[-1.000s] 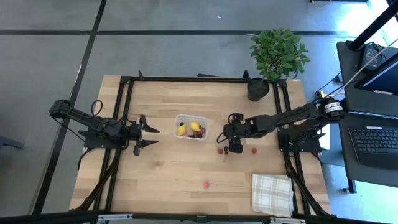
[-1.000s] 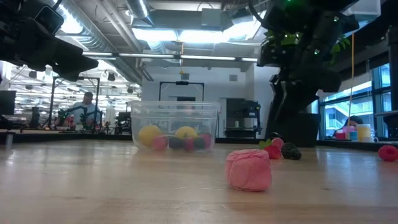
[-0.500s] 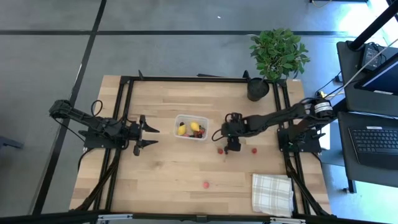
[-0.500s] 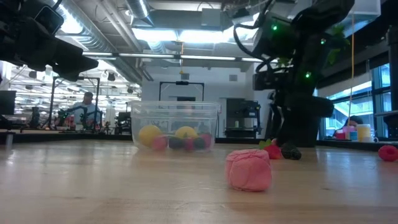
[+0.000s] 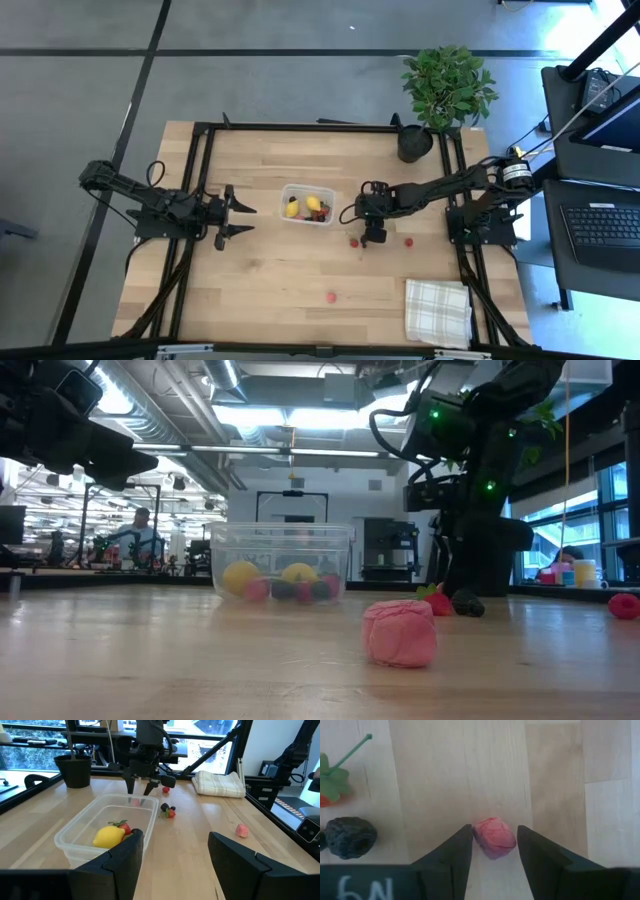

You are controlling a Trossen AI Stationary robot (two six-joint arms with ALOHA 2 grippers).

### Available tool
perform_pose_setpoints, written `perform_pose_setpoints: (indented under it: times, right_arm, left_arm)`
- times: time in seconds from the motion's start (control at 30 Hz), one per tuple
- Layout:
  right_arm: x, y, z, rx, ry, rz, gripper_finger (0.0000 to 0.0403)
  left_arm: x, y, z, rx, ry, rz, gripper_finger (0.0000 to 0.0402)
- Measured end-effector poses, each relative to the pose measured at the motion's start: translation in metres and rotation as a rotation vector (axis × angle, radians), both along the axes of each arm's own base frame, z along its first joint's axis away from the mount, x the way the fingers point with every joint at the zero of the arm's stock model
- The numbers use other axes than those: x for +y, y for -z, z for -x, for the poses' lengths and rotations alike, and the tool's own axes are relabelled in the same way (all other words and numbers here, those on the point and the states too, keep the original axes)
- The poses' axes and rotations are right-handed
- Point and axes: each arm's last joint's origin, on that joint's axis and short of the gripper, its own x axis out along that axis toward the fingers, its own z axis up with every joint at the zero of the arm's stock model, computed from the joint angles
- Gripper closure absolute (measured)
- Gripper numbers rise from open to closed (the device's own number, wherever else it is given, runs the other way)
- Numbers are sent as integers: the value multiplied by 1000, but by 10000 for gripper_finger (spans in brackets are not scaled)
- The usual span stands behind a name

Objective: Pick and placing Produce into tupperware
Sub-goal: Put the top apricot into the transparent bin

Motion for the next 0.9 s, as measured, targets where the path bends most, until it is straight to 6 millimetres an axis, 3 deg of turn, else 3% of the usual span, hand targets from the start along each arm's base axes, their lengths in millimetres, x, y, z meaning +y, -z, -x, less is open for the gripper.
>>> perform_pose_setpoints:
  times: [0.67, 0.9]
  right_arm:
    - [1, -1, 0, -4, -9, -21, 317]
    - [1, -25, -9, -65, -34, -11, 319]
  left_arm:
    - [0, 0, 0, 0, 0, 0, 184]
    - [0, 0, 0, 0, 0, 0, 184]
